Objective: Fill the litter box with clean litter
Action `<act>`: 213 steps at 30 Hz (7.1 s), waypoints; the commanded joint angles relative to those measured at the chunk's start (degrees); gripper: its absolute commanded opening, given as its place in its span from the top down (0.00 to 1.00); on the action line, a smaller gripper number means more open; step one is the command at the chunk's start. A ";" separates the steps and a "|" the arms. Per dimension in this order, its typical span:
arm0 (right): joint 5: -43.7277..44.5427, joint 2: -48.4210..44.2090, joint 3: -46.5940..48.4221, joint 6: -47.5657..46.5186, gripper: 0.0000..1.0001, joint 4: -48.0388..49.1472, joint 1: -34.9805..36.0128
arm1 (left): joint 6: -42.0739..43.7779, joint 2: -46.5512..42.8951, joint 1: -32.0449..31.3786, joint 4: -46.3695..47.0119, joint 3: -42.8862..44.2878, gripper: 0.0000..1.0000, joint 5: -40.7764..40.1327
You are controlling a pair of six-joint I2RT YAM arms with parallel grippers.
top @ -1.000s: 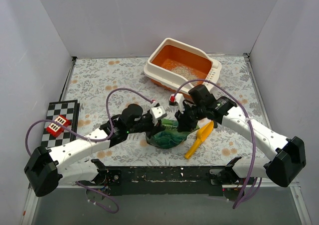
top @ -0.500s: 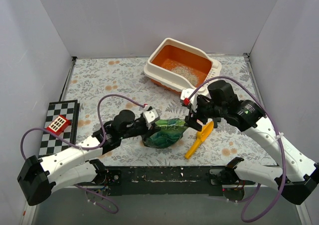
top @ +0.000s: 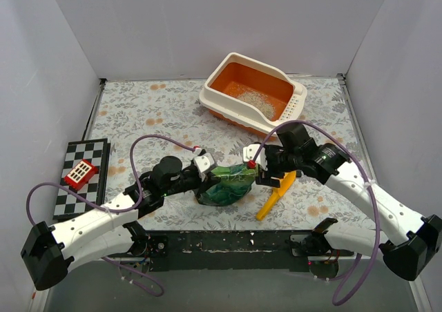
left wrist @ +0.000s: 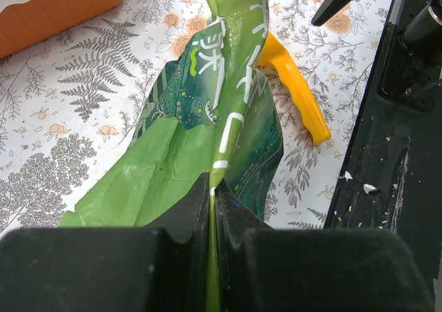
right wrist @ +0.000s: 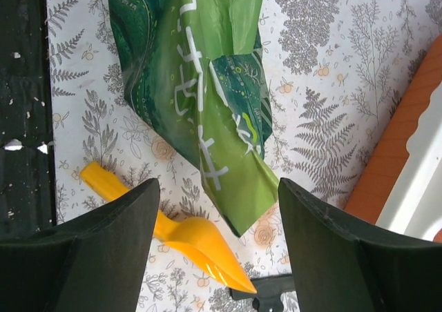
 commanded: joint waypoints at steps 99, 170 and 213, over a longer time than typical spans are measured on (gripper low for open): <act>1.00 25.64 -14.15 56.99 0.57 26.50 -51.16 | -0.15 -6.99 0.27 1.94 -4.49 1.00 -4.24; -16.06 -3.28 9.58 74.12 0.99 33.26 -19.62 | -55.34 24.12 17.24 20.84 34.89 0.59 26.26; -20.97 0.07 17.05 62.16 0.37 23.41 -12.84 | -58.42 17.00 19.96 27.52 28.21 1.00 35.58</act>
